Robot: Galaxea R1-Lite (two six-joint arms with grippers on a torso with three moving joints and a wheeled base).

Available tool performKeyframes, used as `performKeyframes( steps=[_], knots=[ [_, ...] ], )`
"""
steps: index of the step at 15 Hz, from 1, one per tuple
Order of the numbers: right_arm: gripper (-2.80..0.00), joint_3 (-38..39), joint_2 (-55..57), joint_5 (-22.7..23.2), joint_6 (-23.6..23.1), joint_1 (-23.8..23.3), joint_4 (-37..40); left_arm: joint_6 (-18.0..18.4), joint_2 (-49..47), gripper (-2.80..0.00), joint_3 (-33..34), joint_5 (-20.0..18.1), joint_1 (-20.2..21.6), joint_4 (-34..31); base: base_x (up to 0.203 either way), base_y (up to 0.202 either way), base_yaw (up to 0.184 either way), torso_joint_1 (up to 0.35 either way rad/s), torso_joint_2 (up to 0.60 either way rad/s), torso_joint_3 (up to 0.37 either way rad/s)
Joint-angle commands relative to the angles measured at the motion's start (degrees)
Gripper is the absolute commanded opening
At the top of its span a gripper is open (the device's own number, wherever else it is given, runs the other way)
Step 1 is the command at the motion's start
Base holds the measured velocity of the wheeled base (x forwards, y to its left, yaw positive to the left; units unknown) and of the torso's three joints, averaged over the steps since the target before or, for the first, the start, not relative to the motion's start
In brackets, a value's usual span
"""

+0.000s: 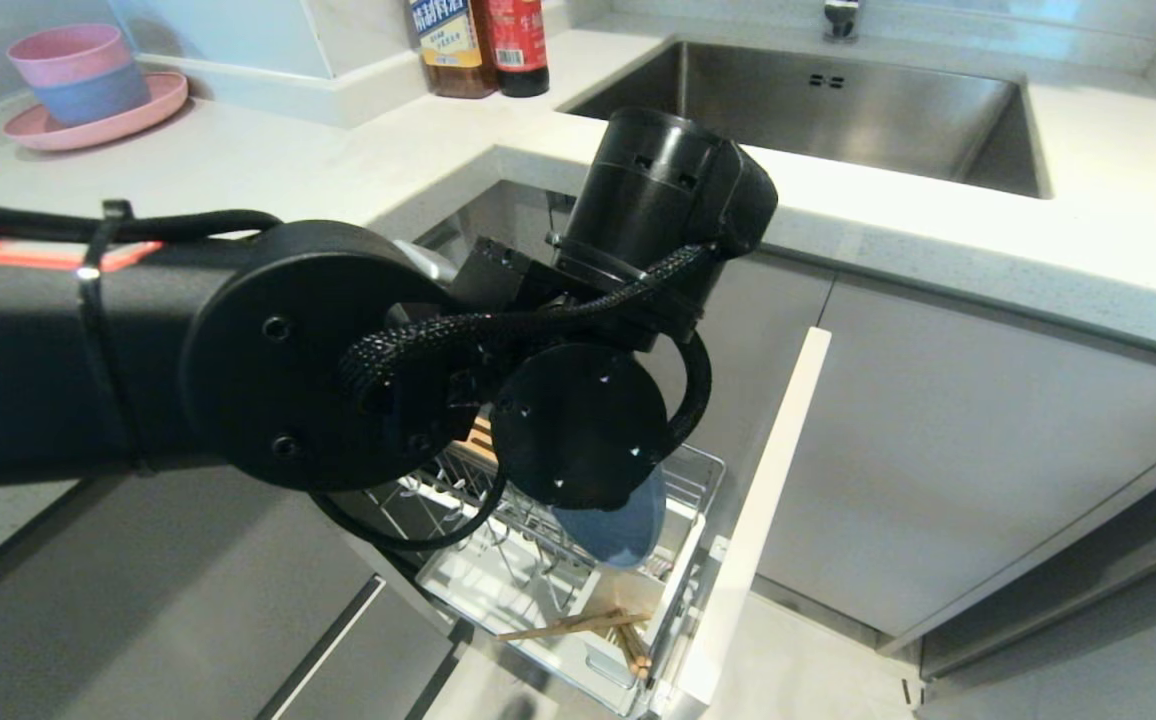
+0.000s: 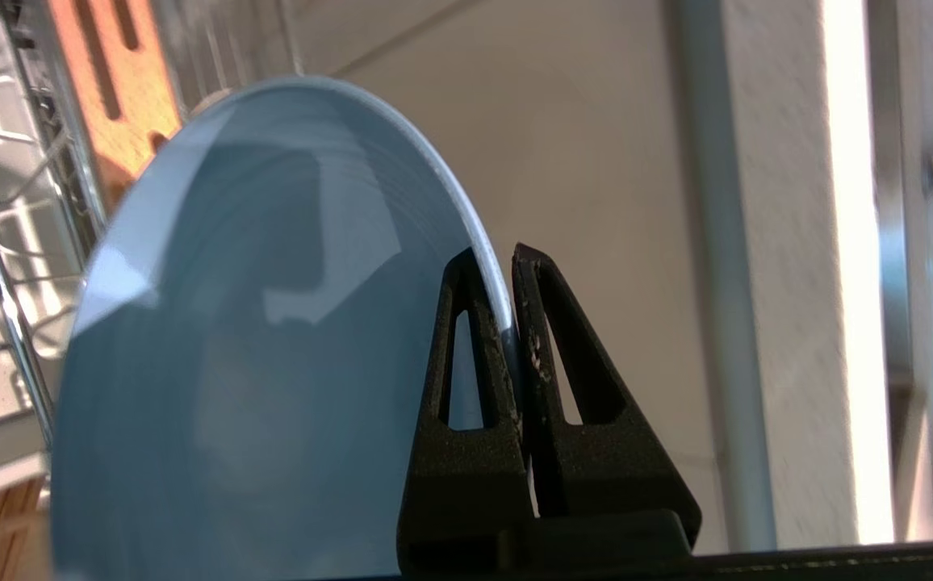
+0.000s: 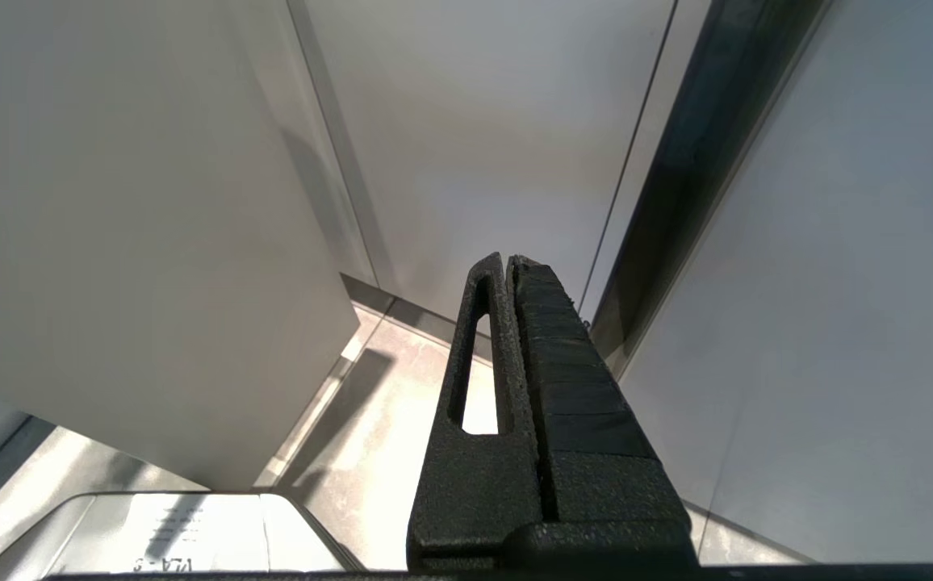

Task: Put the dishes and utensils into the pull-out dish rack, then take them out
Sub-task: Pick up the plate and place it in the cupboard

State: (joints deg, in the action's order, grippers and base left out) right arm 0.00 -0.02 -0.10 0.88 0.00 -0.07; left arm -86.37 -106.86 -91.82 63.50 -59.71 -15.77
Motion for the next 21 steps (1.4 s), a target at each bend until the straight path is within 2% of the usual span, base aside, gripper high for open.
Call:
performKeyframes(
  steps=[1, 4, 8, 14, 21],
  knots=[
    [-2.80, 0.09, 0.02, 0.01, 0.00, 0.00, -0.01, -1.16, 0.20, -2.80, 1.38, 0.37, 1.90, 0.04, 0.000, 0.000, 0.000, 0.000, 0.00, 0.000],
    [-2.80, 0.09, 0.02, 0.01, 0.00, 0.00, -0.01, -2.86, 1.69, -2.80, 4.56, 0.39, 4.24, 1.82, 0.000, 0.000, 0.000, 0.000, 0.00, 0.000],
    [-2.80, 0.09, 0.02, 0.01, 0.00, 0.00, -0.01, -4.16, 2.12, -2.80, 4.98, 0.40, 5.01, 2.33, 0.000, 0.000, 0.000, 0.000, 0.00, 0.000],
    [-2.80, 0.09, 0.02, 0.01, 0.00, 0.00, -0.01, -4.24, 0.87, -2.80, 5.51, 0.31, 8.46, 5.92, 0.000, 0.000, 0.000, 0.000, 0.00, 0.000],
    [-2.80, 0.09, 0.02, 0.01, 0.00, 0.00, -0.01, -4.37, -1.28, -2.80, 6.56, 0.31, 9.73, 7.65, 0.000, 0.000, 0.000, 0.000, 0.00, 0.000]
  ],
)
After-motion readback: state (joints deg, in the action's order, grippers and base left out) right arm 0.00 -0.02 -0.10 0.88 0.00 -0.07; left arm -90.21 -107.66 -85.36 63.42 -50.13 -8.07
